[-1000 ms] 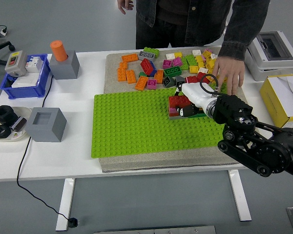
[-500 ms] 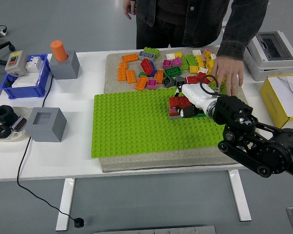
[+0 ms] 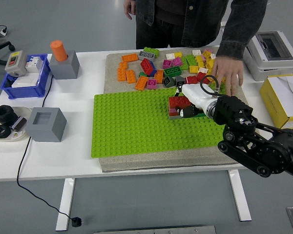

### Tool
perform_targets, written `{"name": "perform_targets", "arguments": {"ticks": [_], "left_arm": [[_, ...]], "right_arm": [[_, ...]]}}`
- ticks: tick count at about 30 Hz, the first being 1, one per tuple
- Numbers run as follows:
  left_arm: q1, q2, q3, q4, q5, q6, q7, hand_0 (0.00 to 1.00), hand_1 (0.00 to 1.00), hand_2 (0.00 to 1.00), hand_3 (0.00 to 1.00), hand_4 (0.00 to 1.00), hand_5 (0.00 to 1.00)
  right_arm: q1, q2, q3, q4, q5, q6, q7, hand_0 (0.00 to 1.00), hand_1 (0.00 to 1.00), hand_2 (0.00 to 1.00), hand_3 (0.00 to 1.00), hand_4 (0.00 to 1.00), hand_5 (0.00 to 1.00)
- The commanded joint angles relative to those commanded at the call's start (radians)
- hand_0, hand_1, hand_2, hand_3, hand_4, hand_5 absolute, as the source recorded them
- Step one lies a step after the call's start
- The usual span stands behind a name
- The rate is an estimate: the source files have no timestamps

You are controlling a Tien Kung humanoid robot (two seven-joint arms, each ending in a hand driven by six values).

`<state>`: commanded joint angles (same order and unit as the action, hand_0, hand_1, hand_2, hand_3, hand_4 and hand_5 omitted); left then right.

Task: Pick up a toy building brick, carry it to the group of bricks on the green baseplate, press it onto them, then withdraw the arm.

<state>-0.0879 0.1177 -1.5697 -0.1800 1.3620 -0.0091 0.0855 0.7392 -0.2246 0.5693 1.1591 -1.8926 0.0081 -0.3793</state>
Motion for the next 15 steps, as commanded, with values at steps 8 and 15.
{"name": "perform_targets", "arguments": {"ticks": [8, 15], "left_arm": [[0.000, 0.000, -0.001, 0.000, 0.002, 0.000, 0.000, 0.634, 0.623, 0.581, 0.586, 0.652, 0.201], [0.000, 0.000, -0.003, 0.000, 0.006, -0.001, 0.000, 0.634, 0.623, 0.581, 0.586, 0.651, 0.201]], "right_arm": [[0.000, 0.000, -0.001, -0.001, 0.004, -0.003, 0.002, 0.863, 0.828, 0.851, 0.680, 0.594, 0.117], [0.000, -0.001, -0.003, -0.004, 0.008, -0.003, 0.002, 0.863, 0.829, 0.853, 0.689, 0.622, 0.120]]}}
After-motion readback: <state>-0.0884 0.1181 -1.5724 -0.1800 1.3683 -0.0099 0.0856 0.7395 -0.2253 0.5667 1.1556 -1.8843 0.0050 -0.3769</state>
